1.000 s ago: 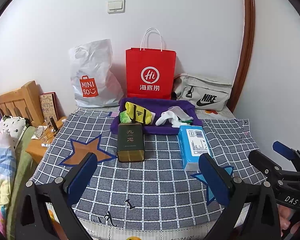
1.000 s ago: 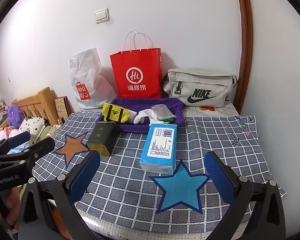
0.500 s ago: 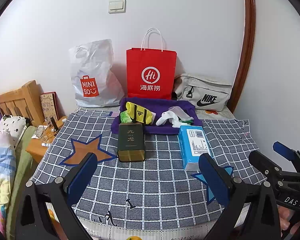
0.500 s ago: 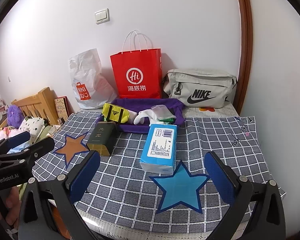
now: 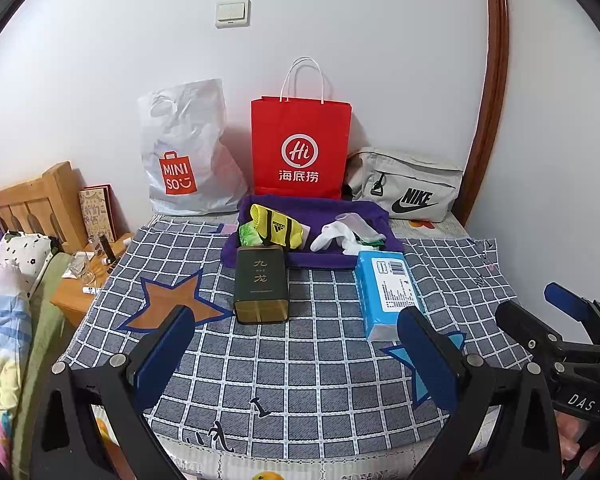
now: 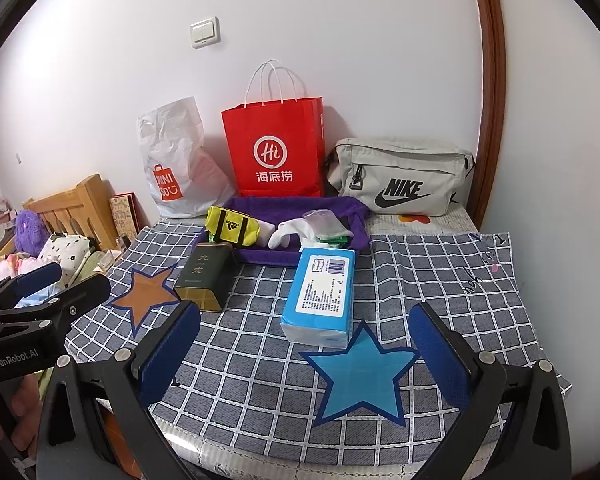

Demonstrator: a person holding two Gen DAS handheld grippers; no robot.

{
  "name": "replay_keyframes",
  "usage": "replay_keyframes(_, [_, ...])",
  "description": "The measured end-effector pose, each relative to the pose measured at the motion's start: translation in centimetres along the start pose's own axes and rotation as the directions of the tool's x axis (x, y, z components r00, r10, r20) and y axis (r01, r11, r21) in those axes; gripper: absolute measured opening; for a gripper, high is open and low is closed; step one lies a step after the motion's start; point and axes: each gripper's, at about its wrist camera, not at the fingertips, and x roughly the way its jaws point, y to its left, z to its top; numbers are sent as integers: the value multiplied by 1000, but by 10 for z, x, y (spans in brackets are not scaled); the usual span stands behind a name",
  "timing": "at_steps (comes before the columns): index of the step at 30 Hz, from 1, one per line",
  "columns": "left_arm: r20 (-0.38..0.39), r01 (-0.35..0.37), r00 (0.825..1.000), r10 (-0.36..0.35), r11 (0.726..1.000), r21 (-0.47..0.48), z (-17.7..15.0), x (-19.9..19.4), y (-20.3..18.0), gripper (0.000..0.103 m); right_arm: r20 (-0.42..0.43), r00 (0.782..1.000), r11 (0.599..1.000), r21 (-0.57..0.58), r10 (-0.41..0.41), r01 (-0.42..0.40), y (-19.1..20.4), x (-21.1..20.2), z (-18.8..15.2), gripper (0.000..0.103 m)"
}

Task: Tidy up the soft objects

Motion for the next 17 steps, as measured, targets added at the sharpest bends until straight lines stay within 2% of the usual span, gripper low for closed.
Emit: replay_keyframes(17, [4,6,1000,-6,1000,5,1,4,-2,102,-14,1000,1000,8,8,-8,-1,9,0,102])
